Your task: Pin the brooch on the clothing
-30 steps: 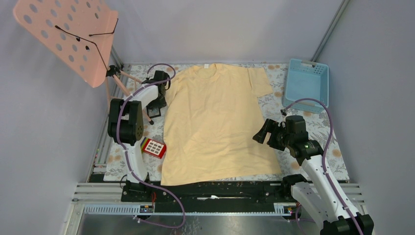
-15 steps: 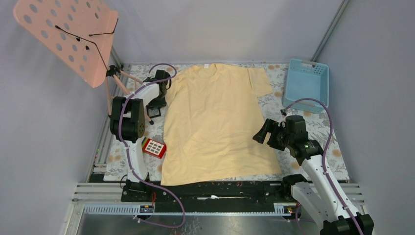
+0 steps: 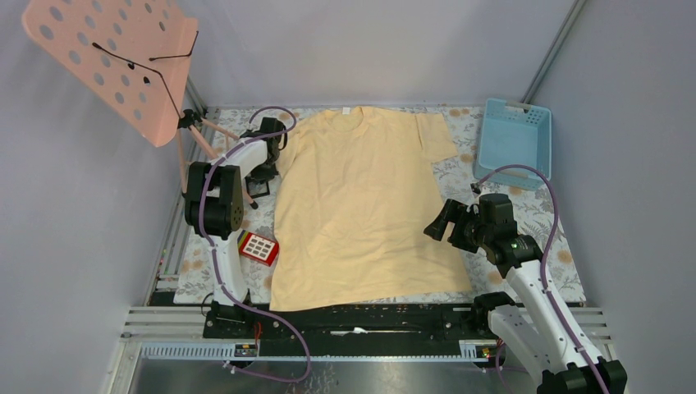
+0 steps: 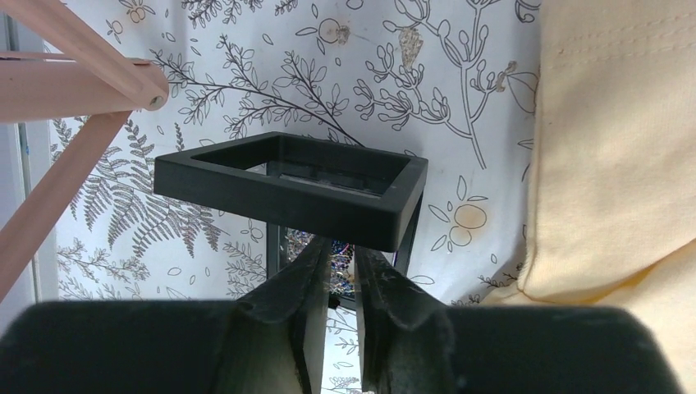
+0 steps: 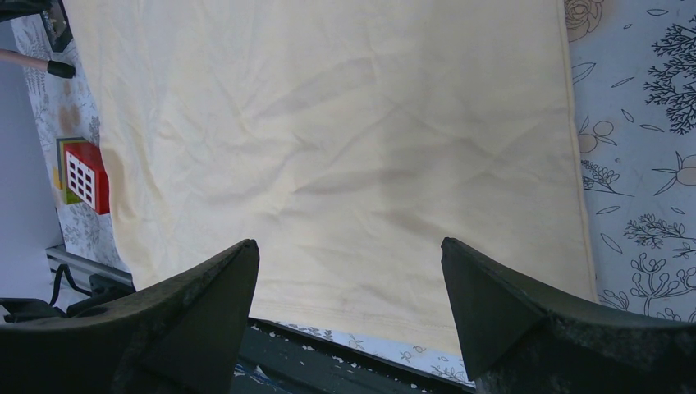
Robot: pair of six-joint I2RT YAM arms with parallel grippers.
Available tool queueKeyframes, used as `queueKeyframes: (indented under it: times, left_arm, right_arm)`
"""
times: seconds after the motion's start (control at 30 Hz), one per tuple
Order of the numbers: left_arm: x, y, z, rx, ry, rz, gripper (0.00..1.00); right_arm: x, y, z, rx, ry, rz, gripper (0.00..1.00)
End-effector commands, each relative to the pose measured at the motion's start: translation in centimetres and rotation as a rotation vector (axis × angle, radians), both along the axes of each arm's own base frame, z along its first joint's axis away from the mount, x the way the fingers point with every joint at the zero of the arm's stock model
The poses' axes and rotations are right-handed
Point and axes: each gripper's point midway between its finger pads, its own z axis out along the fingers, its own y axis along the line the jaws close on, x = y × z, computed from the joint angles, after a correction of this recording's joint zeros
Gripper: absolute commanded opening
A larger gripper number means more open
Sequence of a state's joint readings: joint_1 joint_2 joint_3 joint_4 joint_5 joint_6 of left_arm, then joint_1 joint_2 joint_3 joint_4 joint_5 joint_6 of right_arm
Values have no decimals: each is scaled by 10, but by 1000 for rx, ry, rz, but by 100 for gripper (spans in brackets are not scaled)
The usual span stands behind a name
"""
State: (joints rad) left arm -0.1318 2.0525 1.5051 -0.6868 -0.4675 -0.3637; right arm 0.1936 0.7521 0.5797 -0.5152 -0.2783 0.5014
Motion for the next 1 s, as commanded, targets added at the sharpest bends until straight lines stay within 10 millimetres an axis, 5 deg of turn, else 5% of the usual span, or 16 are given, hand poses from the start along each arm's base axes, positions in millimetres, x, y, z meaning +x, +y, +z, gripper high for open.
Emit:
queueKeyframes:
  times: [0.0, 0.33, 0.6, 0.97]
  left_arm:
    - [10, 6, 13, 25, -47, 12, 16]
    - [8, 2, 34, 13, -102, 14, 0]
    - [2, -5, 59, 6, -158, 7, 0]
    - [-11, -38, 90, -89, -233, -54, 0]
  right_arm:
    - [2, -2, 6, -14, -29, -1, 89]
    - [1, -2, 7, -16, -30, -2, 89]
    - [-1, -3, 10, -16, -38, -5, 89]
    - [-7, -4, 15, -8, -50, -6, 89]
